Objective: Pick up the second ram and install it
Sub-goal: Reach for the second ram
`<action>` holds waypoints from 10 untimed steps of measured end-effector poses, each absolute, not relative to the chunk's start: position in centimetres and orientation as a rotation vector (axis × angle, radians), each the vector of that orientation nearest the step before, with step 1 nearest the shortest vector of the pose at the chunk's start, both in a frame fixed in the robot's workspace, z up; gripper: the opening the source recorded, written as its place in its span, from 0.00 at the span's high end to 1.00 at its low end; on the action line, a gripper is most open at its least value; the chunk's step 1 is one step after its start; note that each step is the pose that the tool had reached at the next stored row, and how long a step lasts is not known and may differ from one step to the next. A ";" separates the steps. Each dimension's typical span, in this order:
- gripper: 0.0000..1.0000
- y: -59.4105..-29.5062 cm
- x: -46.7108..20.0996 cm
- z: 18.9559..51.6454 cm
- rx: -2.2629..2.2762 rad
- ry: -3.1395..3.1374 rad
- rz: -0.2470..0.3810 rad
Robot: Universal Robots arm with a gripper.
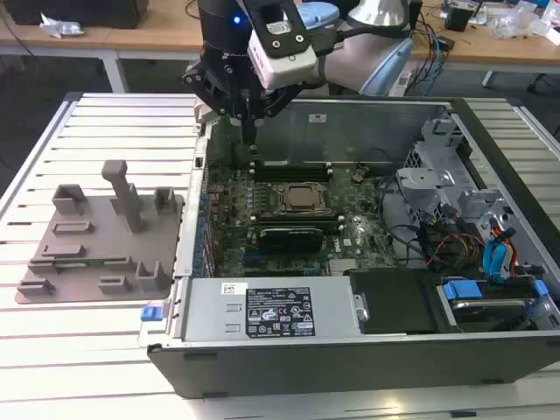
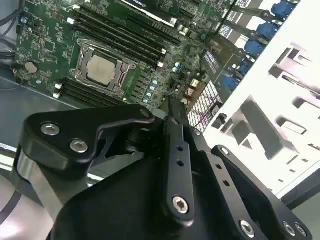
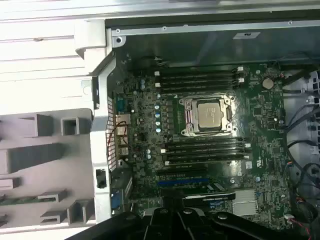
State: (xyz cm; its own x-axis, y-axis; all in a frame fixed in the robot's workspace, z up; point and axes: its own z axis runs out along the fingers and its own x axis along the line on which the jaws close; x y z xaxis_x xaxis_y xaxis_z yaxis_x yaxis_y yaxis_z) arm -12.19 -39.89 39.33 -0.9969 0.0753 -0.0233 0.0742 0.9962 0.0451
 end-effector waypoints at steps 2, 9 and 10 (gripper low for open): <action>0.90 -39.9 -14.8 39.3 0.117 3.113 0.069; 0.90 -39.9 -20.0 39.3 0.117 3.111 0.069; 0.90 -39.9 -20.5 39.3 0.116 3.111 0.069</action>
